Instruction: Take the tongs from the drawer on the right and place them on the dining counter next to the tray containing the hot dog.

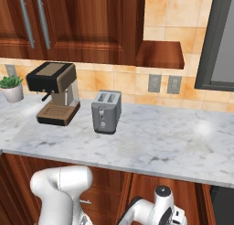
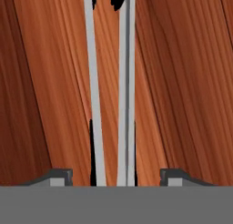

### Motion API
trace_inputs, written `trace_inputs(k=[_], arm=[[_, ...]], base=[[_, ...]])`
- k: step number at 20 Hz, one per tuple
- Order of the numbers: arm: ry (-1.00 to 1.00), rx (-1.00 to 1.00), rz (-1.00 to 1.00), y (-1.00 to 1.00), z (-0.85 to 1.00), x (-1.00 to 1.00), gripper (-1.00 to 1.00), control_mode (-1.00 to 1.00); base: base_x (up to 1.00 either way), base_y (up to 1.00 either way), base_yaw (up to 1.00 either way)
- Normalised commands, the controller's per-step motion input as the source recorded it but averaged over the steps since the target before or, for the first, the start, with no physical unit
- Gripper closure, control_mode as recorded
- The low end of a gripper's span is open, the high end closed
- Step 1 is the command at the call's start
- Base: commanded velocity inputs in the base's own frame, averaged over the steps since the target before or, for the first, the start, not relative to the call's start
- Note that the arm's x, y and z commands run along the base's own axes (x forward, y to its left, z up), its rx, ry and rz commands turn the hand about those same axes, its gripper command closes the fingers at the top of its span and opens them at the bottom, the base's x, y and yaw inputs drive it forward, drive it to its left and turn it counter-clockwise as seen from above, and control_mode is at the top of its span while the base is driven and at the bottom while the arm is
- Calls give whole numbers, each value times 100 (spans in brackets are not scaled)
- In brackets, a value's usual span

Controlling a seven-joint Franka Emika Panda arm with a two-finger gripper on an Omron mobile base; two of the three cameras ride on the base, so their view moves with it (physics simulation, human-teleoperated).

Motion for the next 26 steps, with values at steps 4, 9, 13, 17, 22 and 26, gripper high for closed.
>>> trace_inputs(k=[4, 9, 13, 17, 22, 26], arm=[[0, 0, 0, 0, 0, -10, 100, -100], [0, 1, -5, 0, 5, -42, 100, -100], [0, 5, -16, 2, 69, -27, 100, -100], [-6, 0, -19, 15, 100, 2, 100, -100], [-8, 0, -20, 20, 100, 0, 100, -100], [-20, -2, -21, 48, 100, -20, 100, -100]], base=[[0, 0, 0], [0, 0, 0], [0, 0, 0], [0, 0, 0], [0, 0, 0], [0, 0, 0]])
